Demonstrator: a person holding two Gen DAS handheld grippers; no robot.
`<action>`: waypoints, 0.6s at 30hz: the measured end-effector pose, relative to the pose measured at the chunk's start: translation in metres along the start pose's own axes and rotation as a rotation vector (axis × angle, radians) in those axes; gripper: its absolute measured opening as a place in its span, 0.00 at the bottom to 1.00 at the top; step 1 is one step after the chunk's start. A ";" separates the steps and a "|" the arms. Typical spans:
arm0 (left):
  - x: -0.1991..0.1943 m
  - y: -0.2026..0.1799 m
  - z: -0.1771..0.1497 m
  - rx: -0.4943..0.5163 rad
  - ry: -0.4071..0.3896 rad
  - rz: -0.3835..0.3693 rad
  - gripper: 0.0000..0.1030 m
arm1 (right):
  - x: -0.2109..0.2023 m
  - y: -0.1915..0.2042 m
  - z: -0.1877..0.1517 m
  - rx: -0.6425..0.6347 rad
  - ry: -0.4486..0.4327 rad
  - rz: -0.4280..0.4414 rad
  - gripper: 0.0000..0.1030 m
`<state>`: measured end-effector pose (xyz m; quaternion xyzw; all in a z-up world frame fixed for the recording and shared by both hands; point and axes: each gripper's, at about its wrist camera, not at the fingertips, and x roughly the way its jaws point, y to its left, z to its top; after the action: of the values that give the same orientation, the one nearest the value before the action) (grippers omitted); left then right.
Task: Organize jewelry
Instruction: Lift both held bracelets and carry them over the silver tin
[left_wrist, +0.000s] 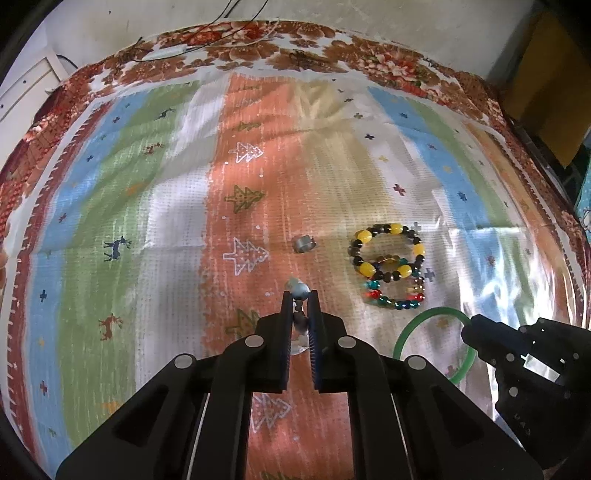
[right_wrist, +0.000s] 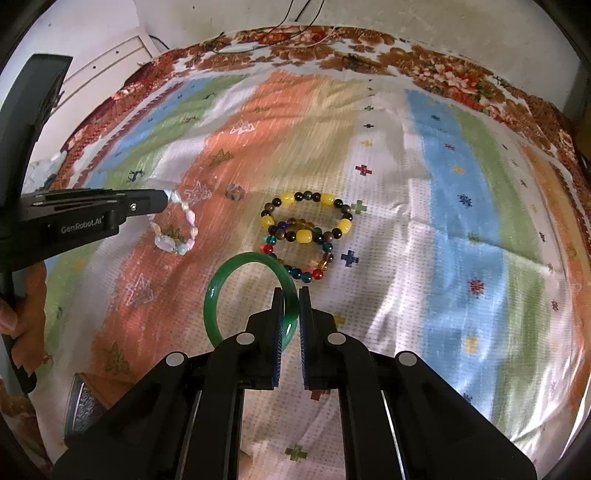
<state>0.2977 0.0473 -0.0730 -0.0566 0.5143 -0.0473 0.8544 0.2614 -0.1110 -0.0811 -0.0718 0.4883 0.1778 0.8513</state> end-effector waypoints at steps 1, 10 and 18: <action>-0.002 -0.001 0.000 -0.001 -0.004 -0.003 0.07 | -0.002 0.000 0.000 0.001 -0.003 0.001 0.08; -0.024 -0.007 -0.009 -0.008 -0.032 -0.023 0.06 | -0.017 -0.003 -0.007 0.016 -0.029 -0.003 0.08; -0.046 -0.014 -0.016 -0.006 -0.063 -0.048 0.06 | -0.032 -0.002 -0.013 0.028 -0.051 0.005 0.08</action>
<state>0.2620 0.0390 -0.0376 -0.0730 0.4858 -0.0644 0.8687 0.2372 -0.1241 -0.0601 -0.0542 0.4691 0.1749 0.8640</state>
